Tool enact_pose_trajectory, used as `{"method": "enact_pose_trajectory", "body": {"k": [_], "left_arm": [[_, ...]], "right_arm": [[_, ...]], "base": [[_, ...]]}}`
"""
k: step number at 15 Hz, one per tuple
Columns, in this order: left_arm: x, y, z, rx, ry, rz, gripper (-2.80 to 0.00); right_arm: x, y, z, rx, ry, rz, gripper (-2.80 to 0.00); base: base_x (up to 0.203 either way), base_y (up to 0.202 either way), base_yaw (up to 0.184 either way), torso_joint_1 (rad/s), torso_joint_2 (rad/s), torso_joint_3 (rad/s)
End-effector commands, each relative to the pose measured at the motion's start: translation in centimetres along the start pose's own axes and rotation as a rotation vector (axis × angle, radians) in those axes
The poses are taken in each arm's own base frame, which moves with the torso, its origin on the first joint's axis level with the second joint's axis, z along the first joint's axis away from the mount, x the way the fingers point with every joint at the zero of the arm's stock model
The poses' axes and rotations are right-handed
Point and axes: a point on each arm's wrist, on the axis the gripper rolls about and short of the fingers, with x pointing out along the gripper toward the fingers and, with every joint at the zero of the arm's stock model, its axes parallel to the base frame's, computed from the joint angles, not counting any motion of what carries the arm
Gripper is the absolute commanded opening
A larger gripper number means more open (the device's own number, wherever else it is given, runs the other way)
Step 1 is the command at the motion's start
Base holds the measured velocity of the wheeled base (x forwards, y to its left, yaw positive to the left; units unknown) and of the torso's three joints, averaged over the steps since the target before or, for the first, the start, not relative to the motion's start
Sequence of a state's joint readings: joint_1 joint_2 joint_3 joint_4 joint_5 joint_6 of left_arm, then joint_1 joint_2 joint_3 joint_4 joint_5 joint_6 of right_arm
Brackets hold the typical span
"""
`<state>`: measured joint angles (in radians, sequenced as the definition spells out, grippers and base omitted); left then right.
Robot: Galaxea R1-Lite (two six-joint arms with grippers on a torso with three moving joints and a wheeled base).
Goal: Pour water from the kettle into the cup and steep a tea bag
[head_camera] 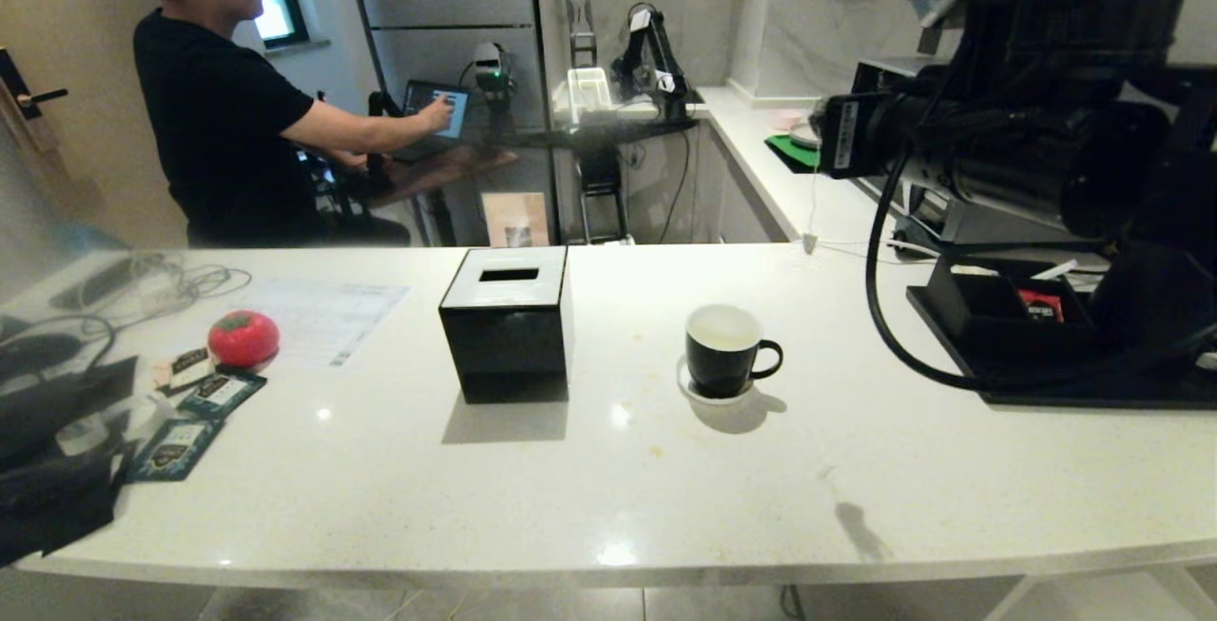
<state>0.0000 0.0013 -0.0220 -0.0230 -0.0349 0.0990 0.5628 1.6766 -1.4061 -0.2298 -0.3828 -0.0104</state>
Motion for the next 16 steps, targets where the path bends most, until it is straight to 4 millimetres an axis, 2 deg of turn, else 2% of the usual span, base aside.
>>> {"method": "enact_pose_trajectory", "body": {"k": [1,9,16], "left_arm": [[-0.2,0.1,0.6,0.001,-0.02,0.001,-2.8],[0.2,0.2,1.7,-0.012,0.013,-0.003,-2.8],[1.7,0.4,3.9,-0.13,0.097,-0.019,-2.8]], "right_arm": [[0.1,0.2,-0.2,-0.003,0.006,0.003,-2.8],[0.1,0.2,-0.2,-0.001,0.005,0.004,-2.8],[0.1,0.2,-0.2,0.001,0.006,0.003,-2.8]], "base": [[0.0,0.0,0.0,0.0,0.0,0.0],[0.0,0.0,0.0,0.0,0.0,0.0],[0.0,0.0,0.0,0.0,0.0,0.0]]}}
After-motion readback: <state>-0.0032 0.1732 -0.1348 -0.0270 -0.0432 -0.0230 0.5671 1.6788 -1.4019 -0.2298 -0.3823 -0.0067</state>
